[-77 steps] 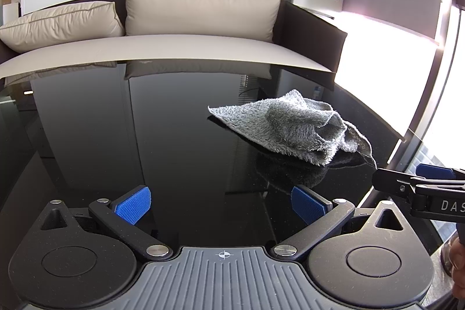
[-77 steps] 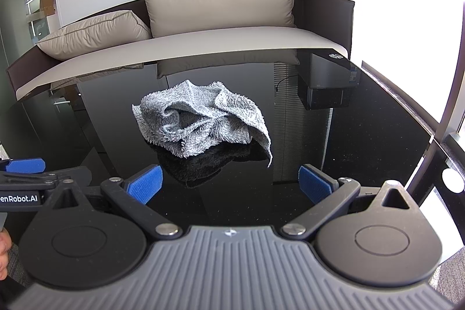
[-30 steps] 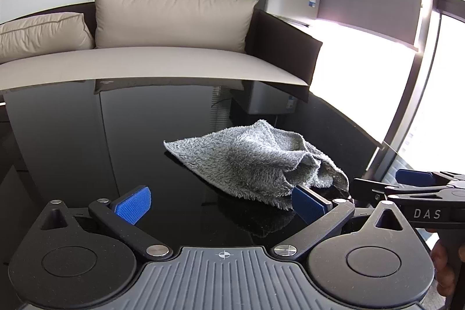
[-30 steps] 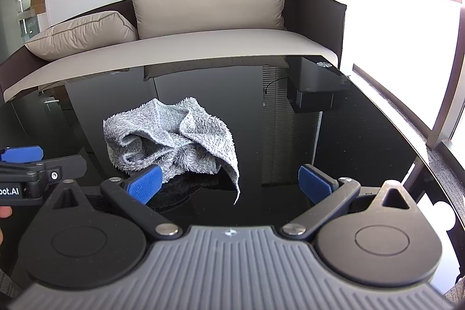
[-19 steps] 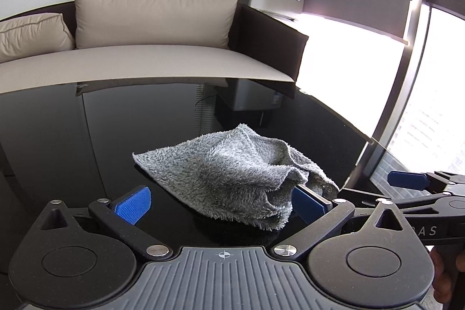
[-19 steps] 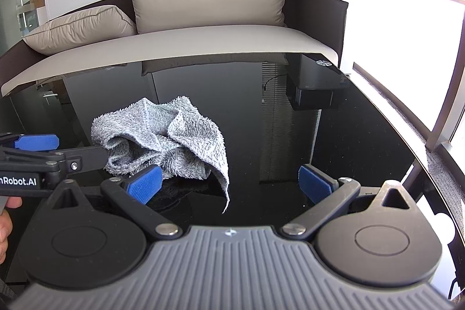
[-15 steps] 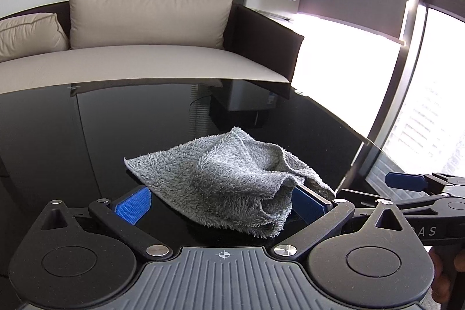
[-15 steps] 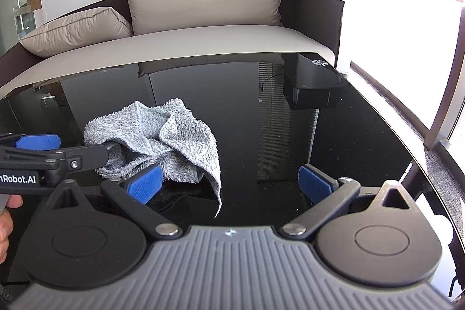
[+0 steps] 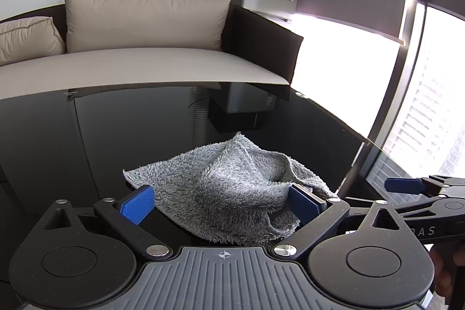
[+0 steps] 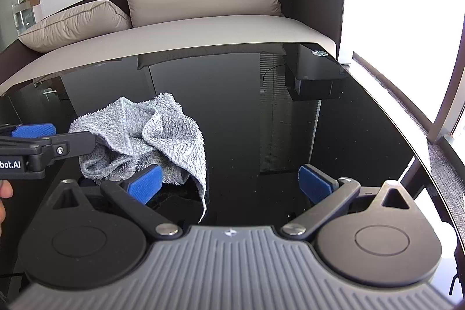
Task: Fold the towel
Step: 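Move both grippers toward the grey towel, bringing them together at one edge, then close the right gripper on a towel edge while the left gripper closes beside it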
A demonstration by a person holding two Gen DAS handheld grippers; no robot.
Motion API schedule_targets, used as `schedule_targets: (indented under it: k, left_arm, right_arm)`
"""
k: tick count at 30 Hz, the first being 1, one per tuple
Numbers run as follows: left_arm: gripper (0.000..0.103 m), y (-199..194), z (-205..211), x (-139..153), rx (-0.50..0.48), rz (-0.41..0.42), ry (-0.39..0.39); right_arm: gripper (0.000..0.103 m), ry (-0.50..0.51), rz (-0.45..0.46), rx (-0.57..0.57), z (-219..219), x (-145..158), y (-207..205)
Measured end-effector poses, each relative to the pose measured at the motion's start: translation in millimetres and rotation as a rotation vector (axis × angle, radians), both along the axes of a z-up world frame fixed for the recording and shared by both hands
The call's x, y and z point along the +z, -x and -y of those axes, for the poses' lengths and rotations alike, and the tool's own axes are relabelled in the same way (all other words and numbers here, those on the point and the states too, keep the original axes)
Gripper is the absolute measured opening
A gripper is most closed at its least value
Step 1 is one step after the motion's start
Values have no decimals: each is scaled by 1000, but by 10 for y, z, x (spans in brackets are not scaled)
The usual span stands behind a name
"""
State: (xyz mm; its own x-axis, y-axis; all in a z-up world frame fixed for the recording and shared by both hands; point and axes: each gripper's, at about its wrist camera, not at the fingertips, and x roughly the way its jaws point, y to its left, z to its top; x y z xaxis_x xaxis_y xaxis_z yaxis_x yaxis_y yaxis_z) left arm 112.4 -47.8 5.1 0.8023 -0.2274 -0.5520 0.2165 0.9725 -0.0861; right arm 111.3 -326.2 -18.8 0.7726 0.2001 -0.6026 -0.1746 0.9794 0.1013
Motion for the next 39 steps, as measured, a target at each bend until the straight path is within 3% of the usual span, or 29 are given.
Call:
schedule_targets:
  k: [13,17,24,27,30,33,39]
  left_arm:
    - [75,3,-34,-1,17,10,-36]
    - [63,4,-68,3,26,11,-36]
    - [60,26,-108,17,36,20,-48]
    - [49,31,-123,18,37,14,-61]
    - [46,33,-157,16,47,8,-62]
    - [45,47,-212,31,65,14,-61]
    - [41,35,-314,30,117,-1,-84]
  right_arm:
    - [102,13,-3,23,-24,-65,-75]
    - [100,21,-1,32,-49,-79,-82]
    - [74,42,-18,64,-113,-131,-113]
    - [64,32,-24,71,-119,-140,-132]
    - [52,22,-25,83,-129,-142,-145]
    - [38,11,-27,94,-139,-144,-155]
    - [20,-13,-28,99,-141,-138,-169]
